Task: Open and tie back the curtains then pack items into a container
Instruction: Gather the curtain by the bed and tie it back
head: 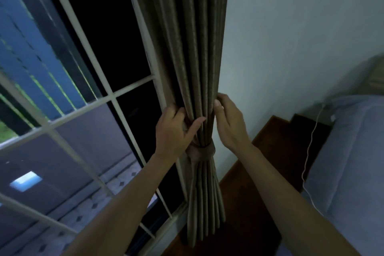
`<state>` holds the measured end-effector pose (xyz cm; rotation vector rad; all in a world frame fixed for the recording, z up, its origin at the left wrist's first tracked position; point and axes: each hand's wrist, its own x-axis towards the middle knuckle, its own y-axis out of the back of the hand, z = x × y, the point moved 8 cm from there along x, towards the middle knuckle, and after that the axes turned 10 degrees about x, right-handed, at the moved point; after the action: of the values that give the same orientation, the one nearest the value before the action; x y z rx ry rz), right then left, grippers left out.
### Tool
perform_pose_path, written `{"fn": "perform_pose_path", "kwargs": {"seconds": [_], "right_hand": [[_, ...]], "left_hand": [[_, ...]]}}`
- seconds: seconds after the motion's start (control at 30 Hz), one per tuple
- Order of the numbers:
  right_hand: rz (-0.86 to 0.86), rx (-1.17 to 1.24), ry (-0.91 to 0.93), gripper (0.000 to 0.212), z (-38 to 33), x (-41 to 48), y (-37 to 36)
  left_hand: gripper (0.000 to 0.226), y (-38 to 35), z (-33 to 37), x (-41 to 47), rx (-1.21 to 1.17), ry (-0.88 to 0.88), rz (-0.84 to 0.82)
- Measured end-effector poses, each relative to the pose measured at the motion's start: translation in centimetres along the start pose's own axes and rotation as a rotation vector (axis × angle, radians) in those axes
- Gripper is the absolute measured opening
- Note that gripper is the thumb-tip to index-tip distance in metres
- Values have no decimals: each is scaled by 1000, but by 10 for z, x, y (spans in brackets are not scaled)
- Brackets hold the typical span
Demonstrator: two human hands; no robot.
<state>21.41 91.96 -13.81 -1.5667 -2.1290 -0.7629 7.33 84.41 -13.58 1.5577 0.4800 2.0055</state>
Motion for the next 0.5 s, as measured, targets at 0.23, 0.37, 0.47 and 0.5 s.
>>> {"fn": "perform_pose_path", "kwargs": {"seconds": [0.23, 0.37, 0.47, 0.5], "right_hand": [[109, -205, 69, 34, 9, 0, -5], [132, -241, 112, 33, 6, -5, -2], [144, -219, 97, 29, 8, -5, -1], [151, -216, 84, 29, 10, -5, 0]], "left_hand": [[41, 8, 15, 8, 68, 4, 43], [46, 6, 11, 5, 62, 47, 34], [37, 4, 13, 4, 65, 69, 31], [36, 3, 13, 4, 64, 77, 30]]}}
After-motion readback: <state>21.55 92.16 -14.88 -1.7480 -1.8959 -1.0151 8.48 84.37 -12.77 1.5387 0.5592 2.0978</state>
